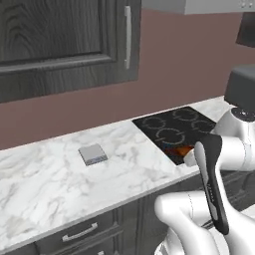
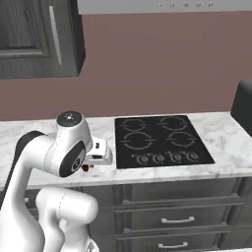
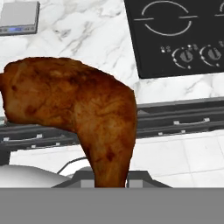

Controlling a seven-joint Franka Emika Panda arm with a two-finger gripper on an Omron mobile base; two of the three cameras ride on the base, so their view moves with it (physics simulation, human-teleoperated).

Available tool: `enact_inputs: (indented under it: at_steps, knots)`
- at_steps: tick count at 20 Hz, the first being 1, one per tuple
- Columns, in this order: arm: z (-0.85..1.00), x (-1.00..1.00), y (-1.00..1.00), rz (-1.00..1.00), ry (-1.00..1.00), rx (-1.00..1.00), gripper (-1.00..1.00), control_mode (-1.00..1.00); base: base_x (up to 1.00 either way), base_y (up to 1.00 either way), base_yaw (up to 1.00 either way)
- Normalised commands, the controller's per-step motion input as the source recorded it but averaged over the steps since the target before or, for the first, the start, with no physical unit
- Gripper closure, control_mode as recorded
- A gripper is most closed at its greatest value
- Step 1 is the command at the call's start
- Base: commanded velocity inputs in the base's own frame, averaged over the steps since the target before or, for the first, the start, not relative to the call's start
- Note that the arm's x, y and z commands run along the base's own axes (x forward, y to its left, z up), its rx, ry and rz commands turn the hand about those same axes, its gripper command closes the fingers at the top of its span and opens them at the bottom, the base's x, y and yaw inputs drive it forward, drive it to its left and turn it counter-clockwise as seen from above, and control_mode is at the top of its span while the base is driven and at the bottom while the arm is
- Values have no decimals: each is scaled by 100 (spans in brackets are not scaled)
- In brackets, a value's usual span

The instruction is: Take the chicken drumstick from the fridge and place it on the digital scale on the counter by the fridge. Wait a few seconds for a reading, then move it to the plate on the dining counter.

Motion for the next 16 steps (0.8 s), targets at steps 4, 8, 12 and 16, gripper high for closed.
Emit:
enact_inputs:
  at_steps: [4,8,12,16]
  knots:
    - [0,0,0,0,0,0,100,100,46,0,-72]
    - [0,0,0,0,0,0,100,100,63,0,-72]
    - [0,0,0,0,0,0,100,100,64,-3,-71]
    - [0,0,0,0,0,0,100,100,71,-16,-59]
